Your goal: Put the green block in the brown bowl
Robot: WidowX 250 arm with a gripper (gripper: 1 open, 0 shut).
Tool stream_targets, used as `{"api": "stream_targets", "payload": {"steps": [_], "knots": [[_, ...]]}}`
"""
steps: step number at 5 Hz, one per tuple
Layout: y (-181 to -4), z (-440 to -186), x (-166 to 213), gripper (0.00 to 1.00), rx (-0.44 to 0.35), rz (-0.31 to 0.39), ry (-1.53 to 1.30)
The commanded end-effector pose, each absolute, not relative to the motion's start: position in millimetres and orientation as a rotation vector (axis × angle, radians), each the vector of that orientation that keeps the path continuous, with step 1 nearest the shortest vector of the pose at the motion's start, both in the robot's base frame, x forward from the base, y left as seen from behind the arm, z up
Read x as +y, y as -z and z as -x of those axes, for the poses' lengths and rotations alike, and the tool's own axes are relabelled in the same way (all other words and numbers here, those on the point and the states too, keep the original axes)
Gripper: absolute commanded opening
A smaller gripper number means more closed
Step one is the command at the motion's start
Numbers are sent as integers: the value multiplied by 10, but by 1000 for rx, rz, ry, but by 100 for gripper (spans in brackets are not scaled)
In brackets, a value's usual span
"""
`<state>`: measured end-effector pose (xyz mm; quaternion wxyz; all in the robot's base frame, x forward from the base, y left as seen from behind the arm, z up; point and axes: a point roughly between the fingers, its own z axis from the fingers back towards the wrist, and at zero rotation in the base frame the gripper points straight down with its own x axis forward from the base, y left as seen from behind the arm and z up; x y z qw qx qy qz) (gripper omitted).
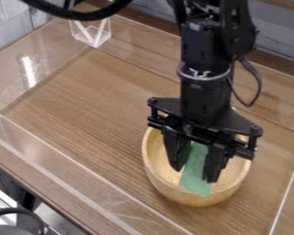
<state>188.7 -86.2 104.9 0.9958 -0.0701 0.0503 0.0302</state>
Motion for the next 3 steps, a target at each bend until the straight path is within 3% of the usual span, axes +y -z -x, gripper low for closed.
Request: {"api": "stream_targets", "payload": {"steps": [1, 3], "knots": [[-1093, -1944, -842, 0, 73, 154, -66], [-1072, -1972, -816, 0, 73, 159, -61]]}}
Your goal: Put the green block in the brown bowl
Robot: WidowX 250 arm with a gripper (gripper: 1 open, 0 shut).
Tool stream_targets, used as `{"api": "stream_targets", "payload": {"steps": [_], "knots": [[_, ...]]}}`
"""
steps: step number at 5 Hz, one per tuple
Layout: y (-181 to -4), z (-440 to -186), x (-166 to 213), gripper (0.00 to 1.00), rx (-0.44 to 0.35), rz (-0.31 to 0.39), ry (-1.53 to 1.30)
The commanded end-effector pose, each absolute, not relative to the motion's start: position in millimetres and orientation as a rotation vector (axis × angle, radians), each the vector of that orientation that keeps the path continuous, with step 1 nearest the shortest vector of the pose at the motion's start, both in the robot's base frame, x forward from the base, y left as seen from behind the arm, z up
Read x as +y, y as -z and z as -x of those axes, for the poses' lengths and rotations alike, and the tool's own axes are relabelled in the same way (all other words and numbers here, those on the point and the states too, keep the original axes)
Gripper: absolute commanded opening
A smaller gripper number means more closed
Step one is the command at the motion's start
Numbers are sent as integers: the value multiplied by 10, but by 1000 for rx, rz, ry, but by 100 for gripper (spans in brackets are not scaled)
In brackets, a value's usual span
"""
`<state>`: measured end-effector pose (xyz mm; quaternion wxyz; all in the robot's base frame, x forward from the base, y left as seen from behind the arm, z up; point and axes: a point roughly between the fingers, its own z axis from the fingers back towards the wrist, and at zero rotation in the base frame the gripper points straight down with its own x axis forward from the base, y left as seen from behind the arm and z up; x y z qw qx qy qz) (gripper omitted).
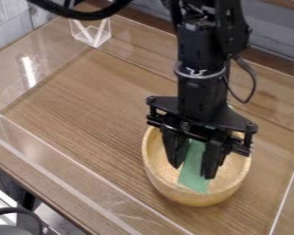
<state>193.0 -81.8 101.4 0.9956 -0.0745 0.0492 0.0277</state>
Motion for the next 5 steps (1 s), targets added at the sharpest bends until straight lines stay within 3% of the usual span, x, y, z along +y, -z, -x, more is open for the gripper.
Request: {"api": "stream_targets", "payload": {"steps": [1, 5], "knots": [[-1069, -1982, -808, 0, 72, 162, -59], [-1037, -2034, -783, 0, 71, 171, -51]]}}
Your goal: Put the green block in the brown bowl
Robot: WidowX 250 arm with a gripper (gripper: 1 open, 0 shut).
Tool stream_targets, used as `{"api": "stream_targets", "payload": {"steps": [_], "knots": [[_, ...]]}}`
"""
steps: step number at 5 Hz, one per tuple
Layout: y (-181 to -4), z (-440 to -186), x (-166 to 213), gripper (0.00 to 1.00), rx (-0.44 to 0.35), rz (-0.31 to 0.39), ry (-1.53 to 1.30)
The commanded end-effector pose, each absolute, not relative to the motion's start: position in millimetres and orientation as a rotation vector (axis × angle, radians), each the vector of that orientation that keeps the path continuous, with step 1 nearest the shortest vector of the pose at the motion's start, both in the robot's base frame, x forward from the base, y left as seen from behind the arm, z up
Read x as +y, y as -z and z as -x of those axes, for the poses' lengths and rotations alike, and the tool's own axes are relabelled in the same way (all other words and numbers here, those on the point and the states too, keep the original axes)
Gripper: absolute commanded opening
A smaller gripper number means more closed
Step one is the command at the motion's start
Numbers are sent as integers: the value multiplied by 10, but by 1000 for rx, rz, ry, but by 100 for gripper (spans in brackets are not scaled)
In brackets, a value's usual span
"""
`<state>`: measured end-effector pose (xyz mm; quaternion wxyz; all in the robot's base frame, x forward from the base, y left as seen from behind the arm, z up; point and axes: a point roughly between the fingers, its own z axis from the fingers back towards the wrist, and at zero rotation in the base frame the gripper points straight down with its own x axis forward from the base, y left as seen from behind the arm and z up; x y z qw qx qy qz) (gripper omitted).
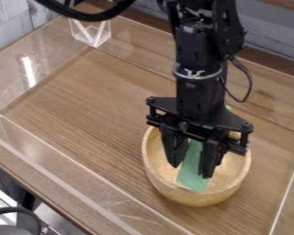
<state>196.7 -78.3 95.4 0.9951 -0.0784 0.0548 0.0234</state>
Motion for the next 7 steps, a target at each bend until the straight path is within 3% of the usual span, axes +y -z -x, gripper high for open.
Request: {"api": "stream_targets", "payload": {"steps": [1, 7], "knots": [[-1031, -2042, -777, 0, 70, 172, -50], [-1030, -2076, -766, 0, 62, 184, -40]]}}
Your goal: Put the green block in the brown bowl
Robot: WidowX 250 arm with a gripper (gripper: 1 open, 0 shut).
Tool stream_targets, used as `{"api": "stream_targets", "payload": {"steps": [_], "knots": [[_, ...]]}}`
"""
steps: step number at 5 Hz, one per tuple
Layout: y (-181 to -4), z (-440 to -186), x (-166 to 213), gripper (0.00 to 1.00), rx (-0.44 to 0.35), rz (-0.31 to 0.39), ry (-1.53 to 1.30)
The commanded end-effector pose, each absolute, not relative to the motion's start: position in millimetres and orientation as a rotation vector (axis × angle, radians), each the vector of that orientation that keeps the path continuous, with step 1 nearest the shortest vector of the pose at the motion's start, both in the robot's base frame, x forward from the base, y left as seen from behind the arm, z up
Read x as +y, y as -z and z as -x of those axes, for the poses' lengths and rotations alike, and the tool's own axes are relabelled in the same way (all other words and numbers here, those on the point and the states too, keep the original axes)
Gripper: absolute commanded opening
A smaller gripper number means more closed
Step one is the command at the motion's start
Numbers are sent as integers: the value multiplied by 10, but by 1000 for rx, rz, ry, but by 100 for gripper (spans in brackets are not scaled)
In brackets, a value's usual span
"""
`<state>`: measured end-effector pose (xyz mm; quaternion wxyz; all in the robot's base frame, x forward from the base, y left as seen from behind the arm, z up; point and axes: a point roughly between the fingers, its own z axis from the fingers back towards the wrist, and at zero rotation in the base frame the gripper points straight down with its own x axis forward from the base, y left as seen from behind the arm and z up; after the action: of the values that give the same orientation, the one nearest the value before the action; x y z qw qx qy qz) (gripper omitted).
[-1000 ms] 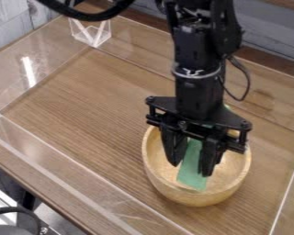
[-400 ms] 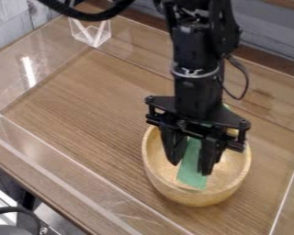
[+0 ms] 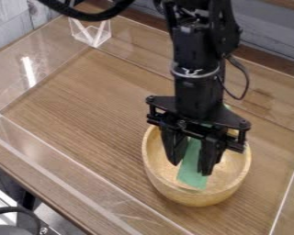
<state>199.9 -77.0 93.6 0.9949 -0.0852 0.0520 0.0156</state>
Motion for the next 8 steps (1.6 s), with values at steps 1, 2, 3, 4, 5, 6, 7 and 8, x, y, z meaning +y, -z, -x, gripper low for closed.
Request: {"api": "stream_targets", "payload": {"steps": [1, 2, 3, 4, 5, 6, 7, 8], "knots": [[-1035, -2080, -767, 0, 60, 186, -39], [-1054, -2078, -754, 100, 61, 188, -40], [-1081, -2082, -727, 100, 66, 190, -40], [-1074, -2089, -704, 100, 65, 191, -42], [-1043, -2094, -691, 100, 65, 192, -43], [-1012, -2095, -679, 100, 65, 194, -43], [-983, -2095, -666, 100, 66, 197, -44], [-957, -2093, -652, 100, 68, 199, -45]]}}
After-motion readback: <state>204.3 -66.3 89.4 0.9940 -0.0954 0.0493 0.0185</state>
